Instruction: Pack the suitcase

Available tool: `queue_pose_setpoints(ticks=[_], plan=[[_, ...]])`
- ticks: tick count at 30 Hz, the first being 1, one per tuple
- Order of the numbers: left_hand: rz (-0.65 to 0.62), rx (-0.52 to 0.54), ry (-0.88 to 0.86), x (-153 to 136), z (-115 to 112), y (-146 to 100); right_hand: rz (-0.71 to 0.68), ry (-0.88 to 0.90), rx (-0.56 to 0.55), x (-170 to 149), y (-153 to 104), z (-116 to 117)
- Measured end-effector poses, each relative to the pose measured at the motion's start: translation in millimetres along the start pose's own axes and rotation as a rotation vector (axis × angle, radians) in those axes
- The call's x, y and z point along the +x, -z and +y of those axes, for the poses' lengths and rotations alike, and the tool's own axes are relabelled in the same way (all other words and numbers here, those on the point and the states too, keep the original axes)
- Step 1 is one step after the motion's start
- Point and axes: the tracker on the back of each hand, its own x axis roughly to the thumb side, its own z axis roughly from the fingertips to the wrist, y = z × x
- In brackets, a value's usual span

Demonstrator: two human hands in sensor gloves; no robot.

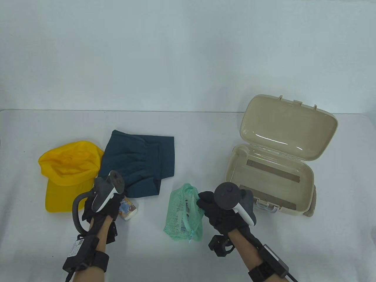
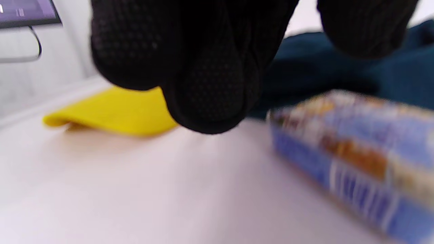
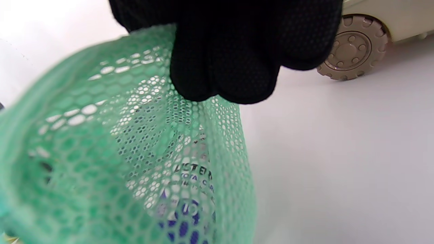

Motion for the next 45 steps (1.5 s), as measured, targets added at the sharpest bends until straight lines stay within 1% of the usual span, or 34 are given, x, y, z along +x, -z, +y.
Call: queue_pose_setpoints(ticks=[6,9,10,12,15,18,21,23,24,25,27,30,32,34,35,37,39,45], plan=[[0.003,-0.104,-0.015,8,-15,6,0.005,-0.007,0.002,0,0,0],[0.004,-0.121,-0.006,12,-17,9,0.006,-0.011,0.0,0,-1,0],[-0.002,-0.152,-0.033,11,-17,10,0.005,-0.014,-0.002,0,-1,0],[-0.017,-0.18,-0.087,10,-19,10,0.006,-0.015,-0.001,0,-1,0],[-0.045,-0.166,-0.104,8,-20,9,0.005,-0.02,0.001,1,-1,1],[-0.06,-0.182,-0.164,5,-20,10,0.002,-0.018,-0.004,1,-2,0],[-0.092,-0.184,-0.183,4,-16,6,0.001,-0.017,-0.008,2,-3,-1],[-0.124,-0.142,-0.17,5,-4,-1,0.001,-0.015,-0.009,1,-3,-1],[-0.143,-0.102,-0.158,7,3,-6,0.001,-0.014,-0.009,1,-3,-1],[-0.186,-0.05,-0.126,10,14,-13,0.001,-0.013,-0.01,1,-3,-1],[-0.255,0.005,-0.162,15,34,-28,0.0,-0.011,-0.011,1,-3,-1],[-0.401,0.086,-0.384,29,69,-57,0.0,-0.011,-0.013,1,-3,-1],[-0.498,0.125,-0.529,42,84,-76,0.001,-0.005,-0.013,1,-3,-1],[-0.57,0.136,-0.621,56,90,-91,0.002,0.015,-0.006,0,-4,-1],[-0.606,0.143,-0.656,65,90,-99,0.002,0.026,0.0,0,-4,-1],[-0.645,0.151,-0.669,79,87,-109,0.004,0.047,0.011,-1,-3,-1],[-0.667,0.15,-0.657,95,78,-115,0.007,0.077,0.027,-3,-3,-1],[-0.667,0.066,-0.646,122,47,-110,0.014,0.205,0.101,-9,0,0]])
